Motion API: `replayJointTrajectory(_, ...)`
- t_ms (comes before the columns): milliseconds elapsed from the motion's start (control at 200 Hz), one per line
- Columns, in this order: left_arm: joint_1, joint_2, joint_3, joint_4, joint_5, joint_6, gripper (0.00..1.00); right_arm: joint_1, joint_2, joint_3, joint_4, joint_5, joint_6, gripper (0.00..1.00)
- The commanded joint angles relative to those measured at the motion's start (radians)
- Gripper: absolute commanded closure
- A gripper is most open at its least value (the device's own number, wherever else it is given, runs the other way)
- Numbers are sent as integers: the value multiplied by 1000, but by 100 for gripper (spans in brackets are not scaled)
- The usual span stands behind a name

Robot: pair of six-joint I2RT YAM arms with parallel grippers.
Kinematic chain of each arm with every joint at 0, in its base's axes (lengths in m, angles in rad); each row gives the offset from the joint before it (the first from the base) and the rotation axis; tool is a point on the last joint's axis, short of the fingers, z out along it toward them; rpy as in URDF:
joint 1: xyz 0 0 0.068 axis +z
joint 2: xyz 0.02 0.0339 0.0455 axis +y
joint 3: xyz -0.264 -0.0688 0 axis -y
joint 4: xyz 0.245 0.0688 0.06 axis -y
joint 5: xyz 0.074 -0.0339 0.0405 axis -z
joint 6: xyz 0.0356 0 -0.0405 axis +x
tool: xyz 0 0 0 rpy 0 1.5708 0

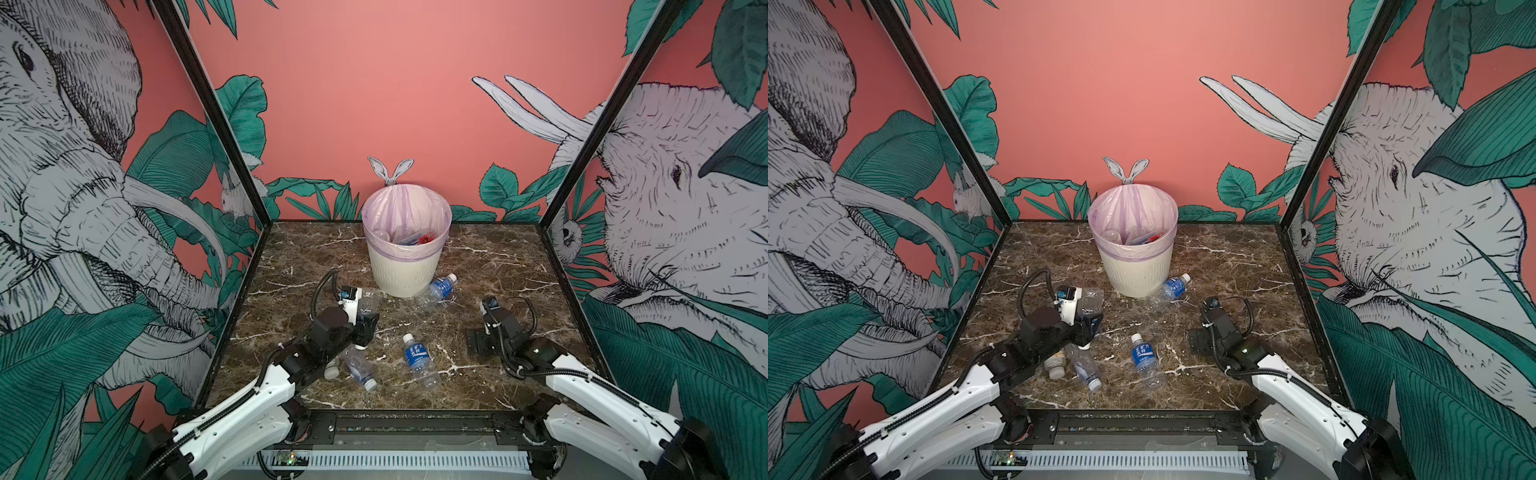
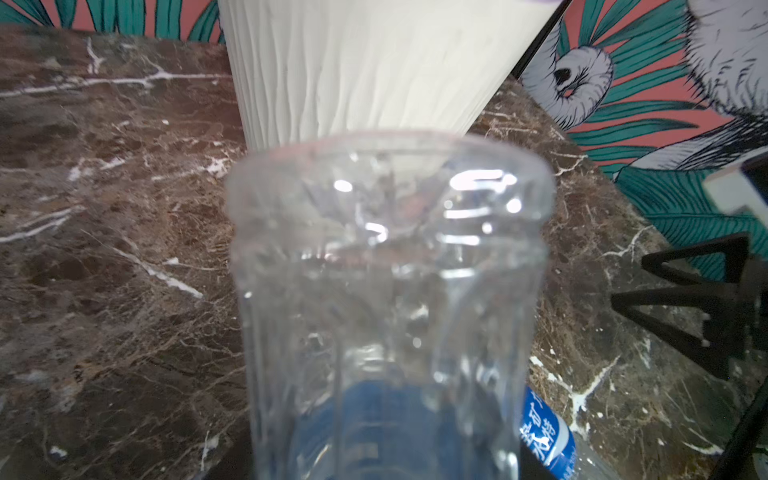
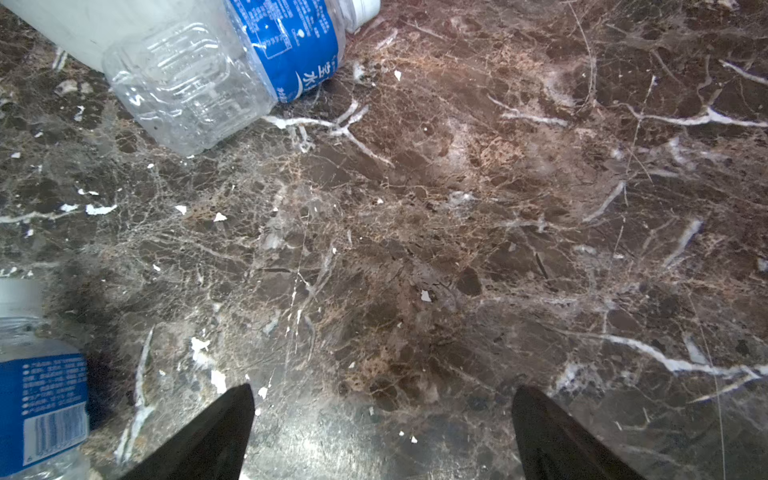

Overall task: Throw the plastic bottles in the bin
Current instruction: 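Lift the small bottle with the left gripper toward the bin, then carry the small bottle over the bin and open the left gripper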

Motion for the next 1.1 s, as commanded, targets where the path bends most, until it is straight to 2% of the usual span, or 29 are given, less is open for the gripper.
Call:
replayJointTrajectory(0, -5, -79, 66, -72, -37, 43, 49, 3, 1, 29, 23, 3, 1, 1)
replayJointTrajectory(195, -6, -118, 242, -169, -62, 131, 48, 3, -18, 19, 23, 1, 0, 1)
replayJointTrajectory(385, -8, -27, 481, -192, -57, 245, 48, 3, -35, 14, 21, 1, 0, 1)
replayJointTrajectory(555, -8, 205, 768, -160, -19, 361, 47, 4, -73, -2, 27, 1, 0, 1)
replayJointTrajectory(730, 7, 595, 1210, -168, 46, 435, 45, 3, -86, -4, 22, 4, 1, 1)
replayJointTrajectory(795, 32, 769, 1414, -227, 109, 417, 38, 3, -94, -8, 21, 10, 5, 1)
replayJointTrajectory(805, 57, 796, 1450, -239, 112, 413, 35, 2, -96, -9, 18, 11, 6, 1)
replayJointTrajectory(895, 117, 998, 1722, -357, 99, 368, 2, 3, -119, -15, 10, 25, 12, 1)
replayJointTrajectory(970, 151, 1055, 1822, -379, 92, 335, 0, 3, -139, -22, 11, 26, 14, 1)
replayJointTrajectory(1095, 159, 1010, 1805, -324, 90, 357, 0, 3, -165, -31, 12, 23, 11, 1)
